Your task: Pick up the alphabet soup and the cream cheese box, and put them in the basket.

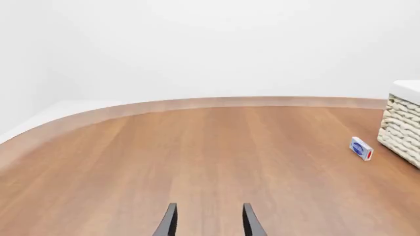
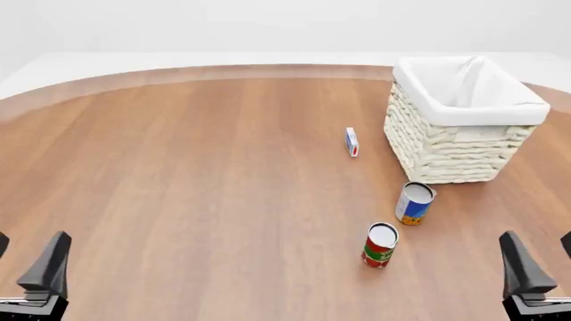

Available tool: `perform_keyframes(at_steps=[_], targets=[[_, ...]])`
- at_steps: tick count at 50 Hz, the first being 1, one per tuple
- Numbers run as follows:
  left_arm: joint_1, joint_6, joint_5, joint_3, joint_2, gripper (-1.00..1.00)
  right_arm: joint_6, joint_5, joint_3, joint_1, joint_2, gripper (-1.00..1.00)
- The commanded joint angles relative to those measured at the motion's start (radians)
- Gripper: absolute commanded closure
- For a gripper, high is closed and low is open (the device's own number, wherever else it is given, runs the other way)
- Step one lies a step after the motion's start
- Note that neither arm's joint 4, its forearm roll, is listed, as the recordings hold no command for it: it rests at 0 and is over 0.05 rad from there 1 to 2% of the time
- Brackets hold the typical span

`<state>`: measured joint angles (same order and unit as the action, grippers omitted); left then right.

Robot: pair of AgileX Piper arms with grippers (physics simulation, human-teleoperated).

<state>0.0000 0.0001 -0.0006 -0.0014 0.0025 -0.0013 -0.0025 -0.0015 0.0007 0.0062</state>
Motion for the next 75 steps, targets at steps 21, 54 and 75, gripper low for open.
perform_keyframes(at_steps=[21,54,75], targets=[[0.0,0.0,-0.001,-0.003,0.005,-1.0,-0.02,-0.202,-0.012,0.079,0.277,-1.0],[0.0,0.0,-0.001,-0.003,0.005,-1.0,-0.072,-0.456,-0.245,0.288,0.851,-1.0],[0.0,0.0,-0.001,-0.003,0.005,-1.0,-0.07,-0.318,-0.482,0.335,0.997,-1.0]])
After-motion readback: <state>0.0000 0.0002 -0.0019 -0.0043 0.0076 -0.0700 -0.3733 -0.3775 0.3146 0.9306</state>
